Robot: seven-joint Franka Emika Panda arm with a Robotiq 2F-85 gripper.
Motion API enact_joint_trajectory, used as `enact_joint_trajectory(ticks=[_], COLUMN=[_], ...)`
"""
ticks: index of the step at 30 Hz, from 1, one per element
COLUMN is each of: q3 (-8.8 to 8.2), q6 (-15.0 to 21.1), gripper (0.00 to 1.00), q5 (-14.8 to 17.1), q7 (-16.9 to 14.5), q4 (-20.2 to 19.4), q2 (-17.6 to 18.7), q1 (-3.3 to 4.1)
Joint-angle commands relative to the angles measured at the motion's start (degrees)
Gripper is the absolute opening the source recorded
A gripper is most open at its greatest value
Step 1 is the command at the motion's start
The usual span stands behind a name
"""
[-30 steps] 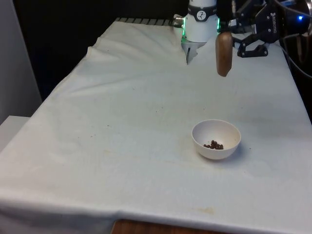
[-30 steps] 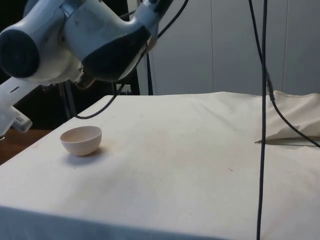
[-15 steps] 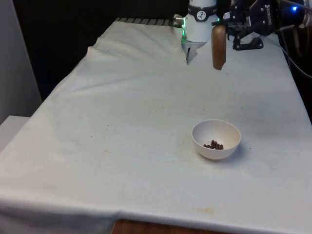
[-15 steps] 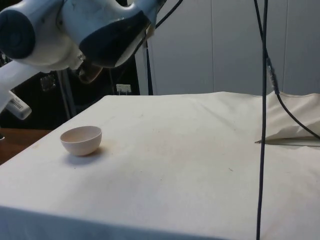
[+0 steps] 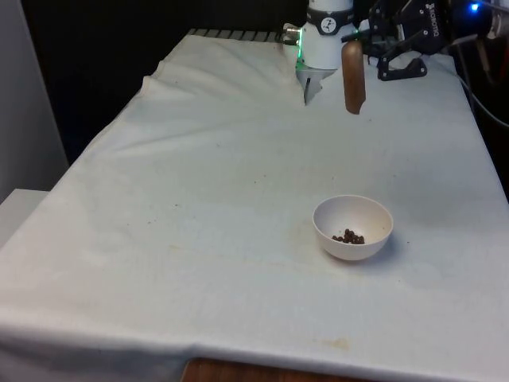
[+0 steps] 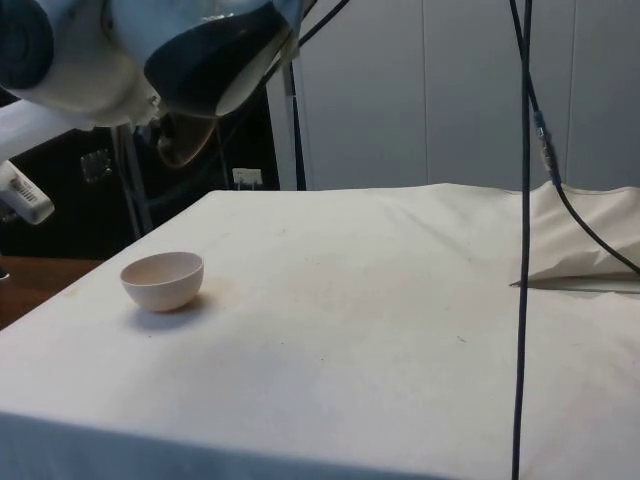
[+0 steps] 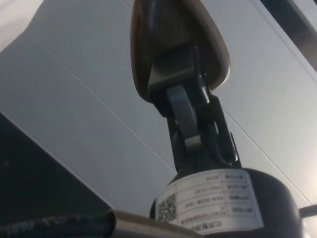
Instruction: Pour the coffee beans from the cup into the bowl.
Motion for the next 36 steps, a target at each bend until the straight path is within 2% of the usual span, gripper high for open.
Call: enact_joint_trajectory(ticks=[1, 5, 6, 7, 13, 14, 15, 16, 22, 23, 24, 28, 30, 31, 32, 36], q3=[0.40, 0.34, -0.06, 0.34, 0.29, -0.17, -0.17, 0.17, -0.29, -0.69, -0.34, -0.63, -0.80, -1.32, -0.97, -1.26], q6=[1.3, 2.4, 1.4, 2.9, 4.7, 3.8, 3.8, 5.2, 6.5, 5.4, 6.7, 8.0, 8.5, 7.2, 8.8, 9.8], gripper=[0.01, 0.01, 0.01, 0.01, 0.01, 0.01, 0.01, 0.01, 0.01, 0.01, 0.01, 0.01, 0.01, 0.01, 0.01, 0.01], q5=[0.7, 1.4, 0.9, 1.8, 3.2, 2.8, 2.8, 3.7, 5.4, 4.9, 5.7, 6.8, 7.4, 7.0, 7.7, 8.7], q7=[0.1, 0.1, 0.1, 0.2, 0.2, 0.1, 0.1, 0.1, -0.3, 0.1, -0.3, -0.3, -0.3, -0.1, -0.3, -0.3], q4=[-0.1, 0.1, 0.3, 0.2, 0.2, 0.6, 0.6, 0.1, 0.1, 0.6, 0.1, 0.0, 0.0, 0.5, 0.0, 0.0], q2=[-0.3, -0.3, 0.0, -0.3, -0.7, -0.3, -0.3, -1.1, -2.2, -1.6, -2.4, -3.0, -3.2, -2.6, -3.3, -3.6], q1=[-0.74, -1.38, -0.80, -1.66, -2.81, -2.23, -2.23, -3.09, -4.07, -3.32, -4.18, -4.93, -5.16, -4.41, -5.21, -5.73])
